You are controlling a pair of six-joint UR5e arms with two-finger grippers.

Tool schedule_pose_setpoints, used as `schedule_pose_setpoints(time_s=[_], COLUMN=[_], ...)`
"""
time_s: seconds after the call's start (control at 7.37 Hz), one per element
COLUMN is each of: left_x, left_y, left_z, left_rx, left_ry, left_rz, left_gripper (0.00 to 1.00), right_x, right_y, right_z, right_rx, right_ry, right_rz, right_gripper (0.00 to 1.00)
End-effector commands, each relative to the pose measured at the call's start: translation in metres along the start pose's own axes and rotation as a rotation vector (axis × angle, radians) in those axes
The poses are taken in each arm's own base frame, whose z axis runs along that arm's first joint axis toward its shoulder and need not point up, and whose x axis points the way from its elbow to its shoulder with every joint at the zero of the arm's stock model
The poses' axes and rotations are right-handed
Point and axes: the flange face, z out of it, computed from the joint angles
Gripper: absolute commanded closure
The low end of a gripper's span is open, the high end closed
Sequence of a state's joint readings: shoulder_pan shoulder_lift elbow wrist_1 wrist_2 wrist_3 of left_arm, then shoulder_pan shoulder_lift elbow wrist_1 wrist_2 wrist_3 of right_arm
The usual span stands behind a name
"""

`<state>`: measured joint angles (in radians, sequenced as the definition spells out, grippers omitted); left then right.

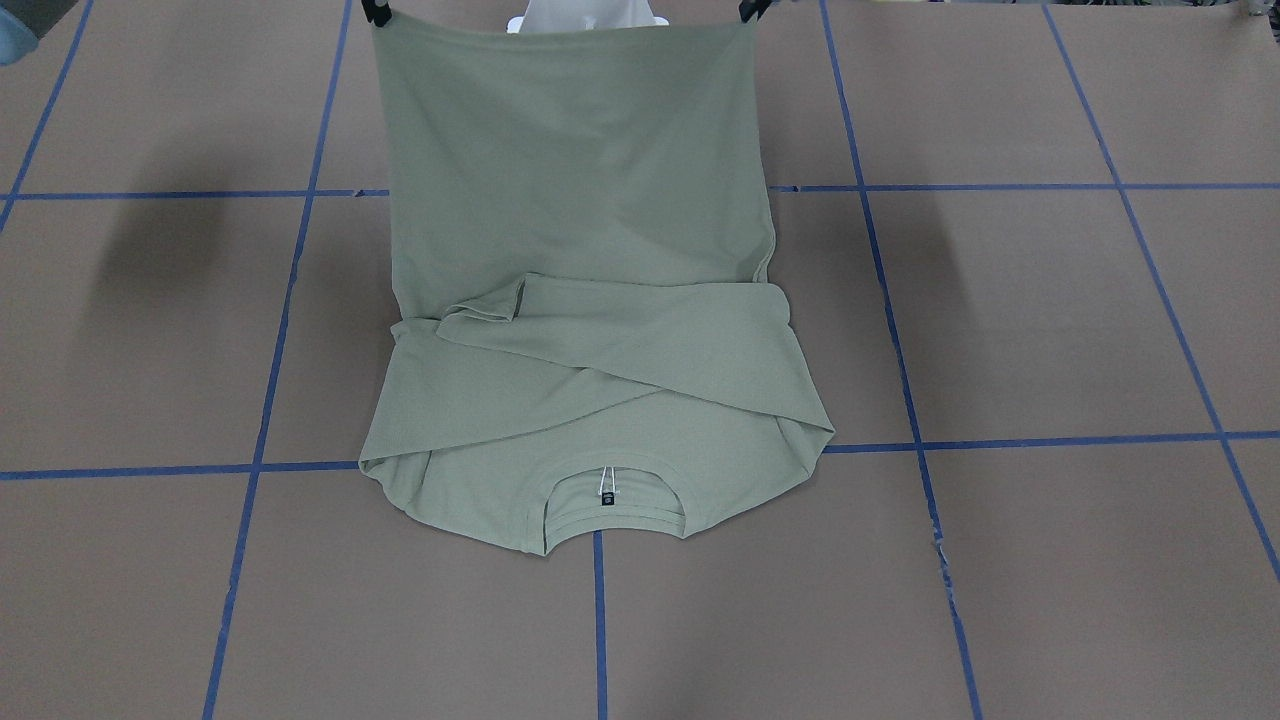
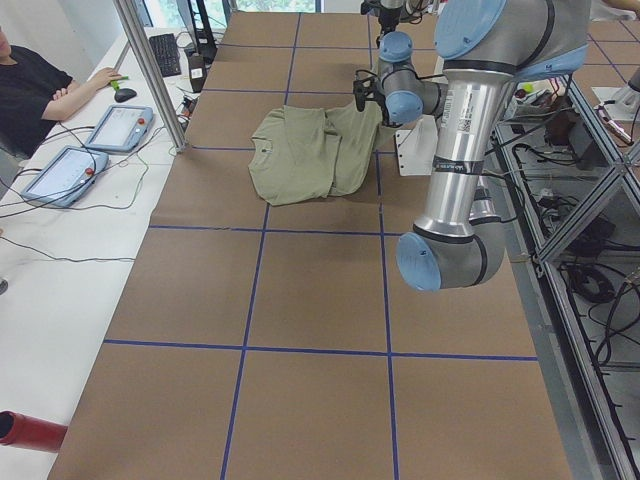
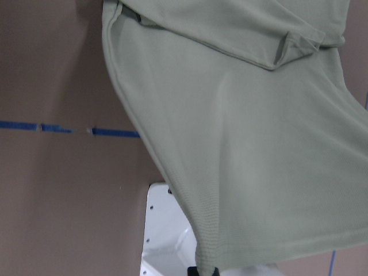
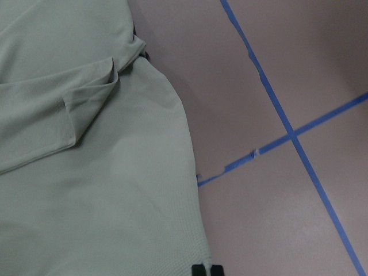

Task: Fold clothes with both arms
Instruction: 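Lift the hem with both grippers and fold it toward the collar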

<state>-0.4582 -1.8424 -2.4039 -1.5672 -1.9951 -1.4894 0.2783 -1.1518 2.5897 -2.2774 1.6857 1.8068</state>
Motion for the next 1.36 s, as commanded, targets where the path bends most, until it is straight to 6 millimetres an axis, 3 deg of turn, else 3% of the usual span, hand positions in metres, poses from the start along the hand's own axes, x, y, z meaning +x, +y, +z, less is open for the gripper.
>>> schedule_pose_setpoints(time_s=[0.0, 0.14, 0.41, 0.54, 0.81, 0.95, 1.09, 1.22], left_x=[0.002, -0.005, -0.012, -0.018, -0.026, -0.027, -0.037, -0.057], left_y=[-0.101, -0.146, -0.217, -0.240, -0.289, -0.308, -0.318, -0.330], left_z=[0.023, 0.009, 0.047, 0.068, 0.119, 0.141, 0.152, 0.169], left_rx=[0.132, 0.197, 0.278, 0.291, 0.352, 0.345, 0.369, 0.370], left_ry=[-0.083, -0.113, -0.208, -0.207, -0.232, -0.256, -0.265, -0.301], left_rz=[0.070, 0.113, 0.137, 0.136, 0.140, 0.129, 0.147, 0.163], left_gripper=[1.00, 1.00, 1.00, 1.00, 1.00, 1.00, 1.00, 1.00], right_x=[-0.036, -0.050, -0.086, -0.106, -0.118, -0.140, -0.158, -0.157], right_y=[-0.083, -0.119, -0.164, -0.184, -0.232, -0.260, -0.283, -0.311], right_z=[0.034, 0.053, 0.096, 0.122, 0.156, 0.172, 0.191, 0.212], right_rx=[0.132, 0.174, 0.215, 0.227, 0.263, 0.280, 0.289, 0.299], right_ry=[0.020, 0.013, 0.002, 0.006, -0.004, -0.011, 0.009, 0.022], right_rz=[-0.062, -0.055, -0.047, -0.045, -0.073, -0.058, -0.039, -0.032], right_gripper=[1.00, 1.00, 1.00, 1.00, 1.00, 1.00, 1.00, 1.00])
